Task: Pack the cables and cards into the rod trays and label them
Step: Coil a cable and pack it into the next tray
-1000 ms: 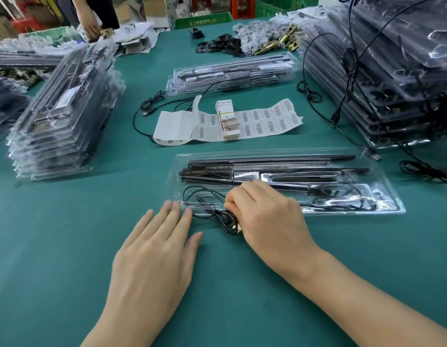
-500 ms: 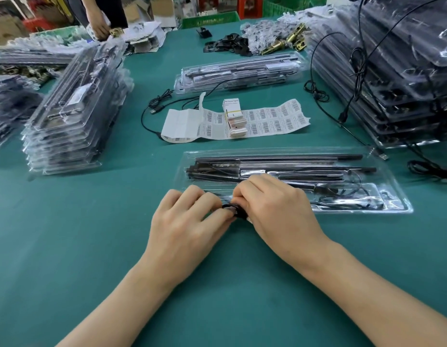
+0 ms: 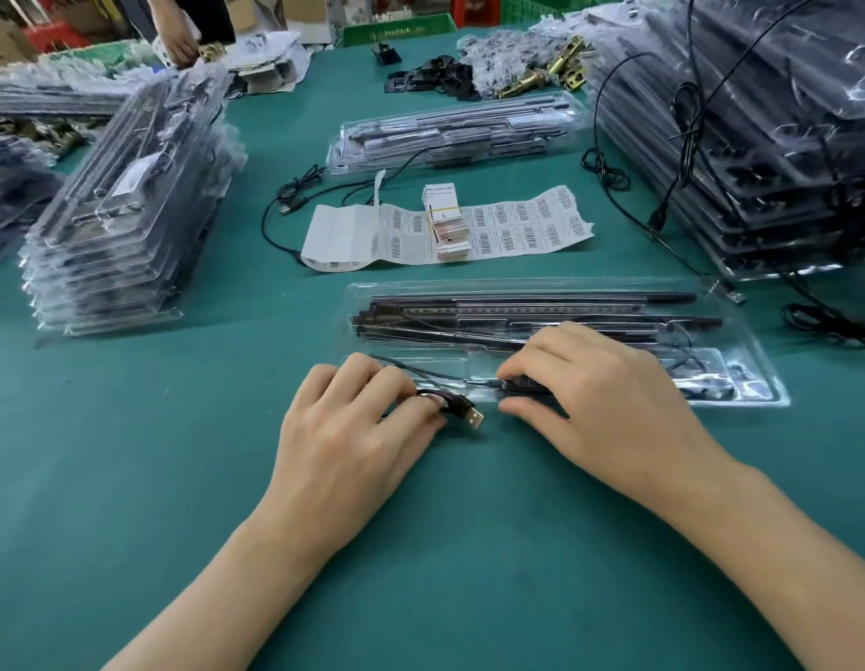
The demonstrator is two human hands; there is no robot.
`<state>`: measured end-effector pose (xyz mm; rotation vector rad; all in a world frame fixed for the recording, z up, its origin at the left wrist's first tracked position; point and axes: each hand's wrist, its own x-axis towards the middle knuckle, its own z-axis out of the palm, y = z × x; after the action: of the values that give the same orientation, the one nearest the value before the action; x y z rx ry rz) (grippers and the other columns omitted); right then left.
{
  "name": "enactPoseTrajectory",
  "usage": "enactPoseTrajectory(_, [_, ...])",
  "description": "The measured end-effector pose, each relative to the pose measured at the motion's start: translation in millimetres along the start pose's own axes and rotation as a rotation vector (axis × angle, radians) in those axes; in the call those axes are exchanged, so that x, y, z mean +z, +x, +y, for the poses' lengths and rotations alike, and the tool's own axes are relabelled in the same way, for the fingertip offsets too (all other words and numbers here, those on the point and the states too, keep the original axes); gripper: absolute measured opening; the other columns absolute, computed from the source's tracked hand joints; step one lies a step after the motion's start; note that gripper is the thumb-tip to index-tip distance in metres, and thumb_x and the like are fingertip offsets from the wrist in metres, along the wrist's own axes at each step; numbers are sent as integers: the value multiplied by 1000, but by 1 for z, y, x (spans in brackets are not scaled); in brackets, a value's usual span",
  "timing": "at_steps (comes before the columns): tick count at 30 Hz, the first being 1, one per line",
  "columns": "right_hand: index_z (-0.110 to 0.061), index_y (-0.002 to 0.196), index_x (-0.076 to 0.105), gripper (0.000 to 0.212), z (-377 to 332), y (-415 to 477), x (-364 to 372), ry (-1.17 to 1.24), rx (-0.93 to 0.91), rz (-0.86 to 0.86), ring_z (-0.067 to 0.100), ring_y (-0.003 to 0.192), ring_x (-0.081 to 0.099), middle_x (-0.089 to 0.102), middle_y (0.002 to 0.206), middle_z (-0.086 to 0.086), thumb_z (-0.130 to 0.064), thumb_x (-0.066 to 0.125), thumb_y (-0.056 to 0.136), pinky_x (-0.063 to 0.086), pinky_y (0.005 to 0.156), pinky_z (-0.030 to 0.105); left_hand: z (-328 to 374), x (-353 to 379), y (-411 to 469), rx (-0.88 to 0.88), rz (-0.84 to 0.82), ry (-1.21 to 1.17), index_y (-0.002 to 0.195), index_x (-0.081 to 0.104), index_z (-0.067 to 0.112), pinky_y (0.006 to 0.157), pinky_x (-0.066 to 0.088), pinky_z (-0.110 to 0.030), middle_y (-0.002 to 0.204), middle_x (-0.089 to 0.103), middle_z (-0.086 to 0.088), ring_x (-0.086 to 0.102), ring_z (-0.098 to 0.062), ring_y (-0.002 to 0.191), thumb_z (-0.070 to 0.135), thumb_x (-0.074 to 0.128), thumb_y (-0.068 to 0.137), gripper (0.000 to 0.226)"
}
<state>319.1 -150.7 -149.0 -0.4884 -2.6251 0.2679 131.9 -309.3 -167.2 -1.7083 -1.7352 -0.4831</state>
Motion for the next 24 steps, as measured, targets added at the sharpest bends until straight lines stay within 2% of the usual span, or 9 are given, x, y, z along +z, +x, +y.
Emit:
enactPoseTrajectory(3, [-21,87,72,6,0,1,5,25,-27,49,19,82,60,63,85,-6,-25,73,91,52,60,38,3,-1,4,-7,-12,5,79,74,21,62,45,-38,80,66,4,61,-25,70,35,68,99,25])
enactPoseTrajectory(8, [-18,88,67,5,1,-1,17,163,49,84,19,81,48,55,83,-5,-17,70,93,47,70,38,7,0,10,-42,-20,-2,73,71,20,58,42,-38,74,63,4,58,-24,63,34,66,100,30])
enactPoseTrajectory(13, [-18,89,66,6,1,0,22,223,82,78,18,81,44,50,83,-6,-13,70,92,43,74,36,7,2,7,-64,28,-26,75,72,19,57,42,-37,74,63,4,59,-23,63,31,68,99,27])
enactPoseTrajectory(16, [-18,90,66,6,0,1,22,213,81,71,16,82,43,49,83,-7,-14,70,92,42,74,34,7,5,11,0,71,-81,92,78,22,57,44,-37,78,66,4,60,-22,65,20,70,97,10])
enactPoseTrajectory(18, [-18,91,66,5,0,0,22,205,81,67,16,82,43,49,84,-7,-15,69,92,42,73,34,5,7,10,105,32,-110,111,79,27,59,43,-34,83,65,3,55,-21,69,6,60,98,30])
enactPoseTrajectory(19, [-18,91,66,5,0,0,23,203,80,68,16,83,43,49,84,-7,-15,69,92,43,73,33,4,7,10,142,0,-120,114,78,28,60,41,-33,84,65,2,52,-20,71,3,56,99,37])
enactPoseTrajectory(20, [-18,91,66,5,0,0,23,201,78,70,16,83,43,49,84,-7,-15,69,92,43,73,33,3,8,10,148,-16,-121,112,78,29,60,40,-33,85,64,1,52,-20,72,4,57,98,36])
enactPoseTrajectory(24, [-18,91,65,5,-1,0,23,184,65,78,16,83,43,49,84,-6,-15,68,92,42,73,31,6,5,11,74,-4,-115,91,79,28,55,45,-39,78,62,0,58,-24,65,27,72,95,9])
